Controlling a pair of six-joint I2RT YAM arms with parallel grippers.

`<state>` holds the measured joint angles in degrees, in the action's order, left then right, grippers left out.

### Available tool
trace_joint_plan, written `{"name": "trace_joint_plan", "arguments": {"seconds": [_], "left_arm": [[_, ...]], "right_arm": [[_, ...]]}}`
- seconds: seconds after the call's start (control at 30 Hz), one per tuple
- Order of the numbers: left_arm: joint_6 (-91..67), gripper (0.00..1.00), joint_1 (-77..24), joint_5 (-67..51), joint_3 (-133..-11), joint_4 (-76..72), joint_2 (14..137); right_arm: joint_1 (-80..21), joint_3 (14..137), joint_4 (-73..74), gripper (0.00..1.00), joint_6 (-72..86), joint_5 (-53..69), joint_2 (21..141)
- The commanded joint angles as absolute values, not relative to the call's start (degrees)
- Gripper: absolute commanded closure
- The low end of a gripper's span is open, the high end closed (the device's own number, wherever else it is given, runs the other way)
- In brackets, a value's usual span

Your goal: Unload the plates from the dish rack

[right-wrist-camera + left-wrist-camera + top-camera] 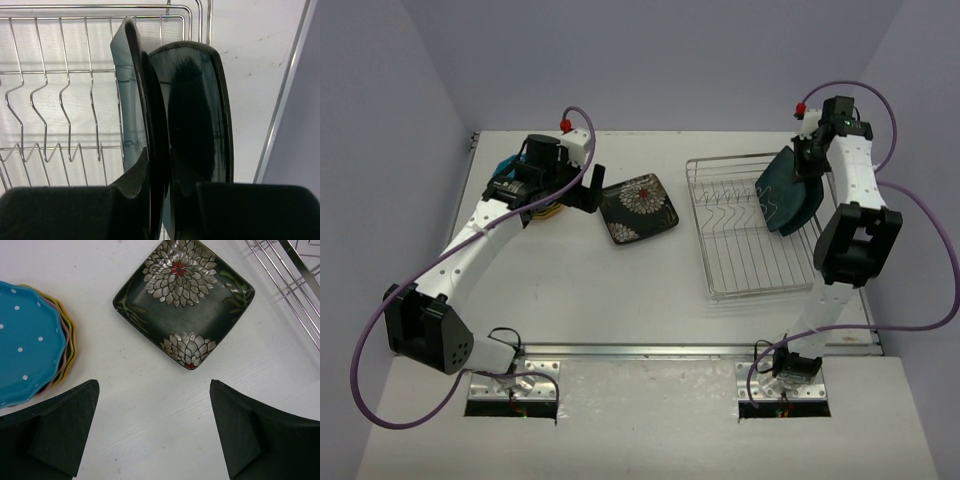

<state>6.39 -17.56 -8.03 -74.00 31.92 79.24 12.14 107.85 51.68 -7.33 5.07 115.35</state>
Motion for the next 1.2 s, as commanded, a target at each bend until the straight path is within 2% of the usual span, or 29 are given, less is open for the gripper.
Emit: {"name": "trace_joint_plan", "arguments": {"seconds": [0.0,0.1,0.2,0.37,0.53,0.63,0.73,0.83,1.0,1.17], "left_arm": [[6.0,0.09,-18.1,-8.7,-74.0,28.8,78.6],[4.4,0.07,-18.1,-9.3,-74.0,28.4,79.1],[2.5,0.0,-18.0,-9.8,-74.5,28.3,79.6],[0.6,0.0,-17.3,-11.6,-75.5,28.4,79.7],[-3.5,0.0,-11.9,-28.6,-77.4,27.9,80.2],[-11.8,0.0,-7.8,-46.8,-74.2,20.9,80.0],[-18.9,0.01,-7.3,-52.2,-69.4,10.5,77.5],[-25.3,0.05,-7.5,-54.5,-66.9,1.8,75.5],[-25.6,0.1,-8.4,-55.4,-67.5,1.6,76.1],[-24.9,0.12,-12.5,-52.7,-65.3,1.2,75.9]], "right_arm": [[11.4,109.5,54.0,1.0,-5.1,11.6,109.3],[11.4,110.3,53.0,1.0,-3.4,13.1,104.0],[11.4,111.3,51.0,1.0,-1.3,14.2,100.0],[11.5,112.4,46.1,1.0,-0.4,13.3,93.0],[11.4,110.0,40.8,1.0,2.8,17.4,86.7],[11.4,105.6,36.9,1.0,7.3,31.6,82.1],[11.0,102.8,35.3,1.0,12.4,40.9,80.7],[7.2,96.2,32.1,1.0,18.3,47.7,78.8],[-2.7,88.9,28.9,1.0,19.3,47.3,76.5],[-5.8,84.9,24.1,1.0,24.7,50.5,77.6]]}}
